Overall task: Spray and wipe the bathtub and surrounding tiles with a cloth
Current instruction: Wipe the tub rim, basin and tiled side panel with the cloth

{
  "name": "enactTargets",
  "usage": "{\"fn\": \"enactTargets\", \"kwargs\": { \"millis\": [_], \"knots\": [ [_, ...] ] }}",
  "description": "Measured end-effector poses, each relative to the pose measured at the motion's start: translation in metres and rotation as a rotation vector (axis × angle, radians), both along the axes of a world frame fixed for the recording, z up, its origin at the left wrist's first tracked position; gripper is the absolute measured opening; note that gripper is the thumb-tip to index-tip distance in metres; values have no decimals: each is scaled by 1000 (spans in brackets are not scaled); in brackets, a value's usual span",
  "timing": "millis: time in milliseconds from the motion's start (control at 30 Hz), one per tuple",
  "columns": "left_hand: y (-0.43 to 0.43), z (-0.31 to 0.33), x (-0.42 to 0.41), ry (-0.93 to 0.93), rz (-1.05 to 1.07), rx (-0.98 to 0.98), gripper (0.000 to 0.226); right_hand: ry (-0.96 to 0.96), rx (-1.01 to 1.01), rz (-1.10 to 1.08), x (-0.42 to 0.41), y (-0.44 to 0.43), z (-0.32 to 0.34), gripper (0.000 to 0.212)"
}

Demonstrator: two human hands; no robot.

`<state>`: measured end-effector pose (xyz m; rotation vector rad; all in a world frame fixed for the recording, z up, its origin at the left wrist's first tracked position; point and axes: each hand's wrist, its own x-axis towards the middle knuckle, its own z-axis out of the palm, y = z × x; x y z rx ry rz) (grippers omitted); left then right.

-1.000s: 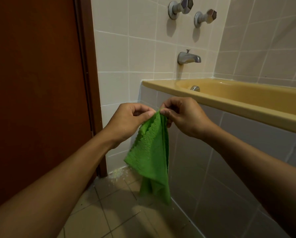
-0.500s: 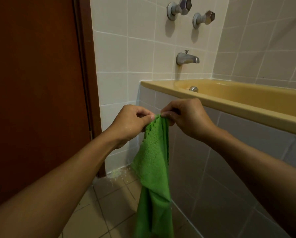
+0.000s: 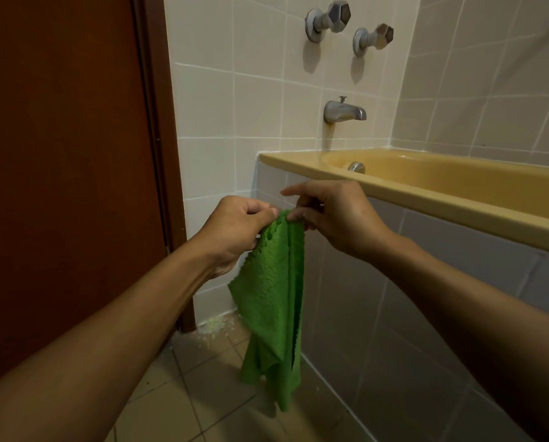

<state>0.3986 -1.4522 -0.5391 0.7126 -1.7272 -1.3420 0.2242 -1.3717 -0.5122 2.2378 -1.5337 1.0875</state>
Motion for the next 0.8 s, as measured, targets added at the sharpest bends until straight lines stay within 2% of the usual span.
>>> {"fn": "enactTargets", "kwargs": {
  "millis": [100, 233, 333, 433, 533, 633, 733, 800],
  "knots": [
    [1, 0, 1, -22, -6, -12, 18, 40, 42, -27, -1, -2, -2, 41],
    [3, 2, 2, -44, -28, -35, 19, 96, 26, -21, -3, -4, -2, 13],
    [5, 5, 5, -67, -36, -102, 17, 116, -45, -57, -5, -6, -4, 6],
    [2, 1, 9, -161, -79, -192, 13, -1, -54, -100, -8, -6, -4, 6],
    [-3, -14, 9, -271, -120, -229, 20, -166, -52, -132, -11, -5, 1, 6],
    [-11, -31, 14, -355, -212, -229, 20, -209, -85, -189, -15, -4, 7, 6],
    [-22, -46, 23, -533, -272, -237, 32, -266, -99, -237, -22, -2, 12, 8],
    [-26, -51, 26, -600, -239, -253, 21, -291, -87, -272, -28, -1, 14, 12]
  ]
}}
